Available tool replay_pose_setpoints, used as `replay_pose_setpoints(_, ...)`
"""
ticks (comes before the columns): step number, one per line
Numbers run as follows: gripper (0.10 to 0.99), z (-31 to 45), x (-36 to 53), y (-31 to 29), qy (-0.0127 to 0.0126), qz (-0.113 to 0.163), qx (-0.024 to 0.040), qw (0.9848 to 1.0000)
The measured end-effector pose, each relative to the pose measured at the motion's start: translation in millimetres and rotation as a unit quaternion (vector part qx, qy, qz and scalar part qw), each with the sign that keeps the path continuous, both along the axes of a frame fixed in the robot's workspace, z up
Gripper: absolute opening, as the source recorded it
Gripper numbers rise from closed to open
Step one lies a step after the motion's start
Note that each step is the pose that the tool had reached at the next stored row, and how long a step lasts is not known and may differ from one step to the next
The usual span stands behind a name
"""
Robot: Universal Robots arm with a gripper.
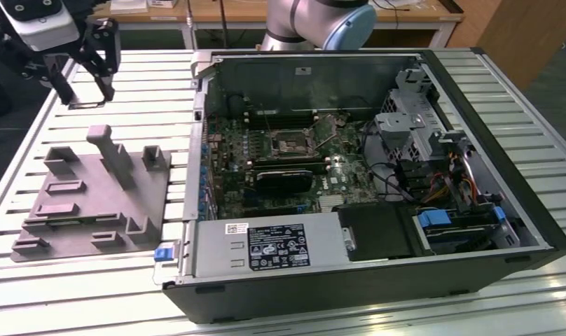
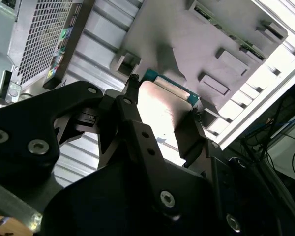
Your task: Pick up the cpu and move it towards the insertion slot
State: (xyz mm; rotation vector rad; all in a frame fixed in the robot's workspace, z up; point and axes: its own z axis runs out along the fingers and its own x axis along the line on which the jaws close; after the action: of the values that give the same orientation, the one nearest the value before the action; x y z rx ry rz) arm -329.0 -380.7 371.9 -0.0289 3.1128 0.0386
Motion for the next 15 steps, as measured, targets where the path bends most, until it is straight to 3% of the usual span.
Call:
replay_pose_setpoints(6,0.541,0.0,11.4,6.4,-0.0019,0.000,0.0000,1.0000)
replay_pose_setpoints(15,0.541,-0.1,35.7,10.9,-0.0037,0.000,0.0002,1.0000)
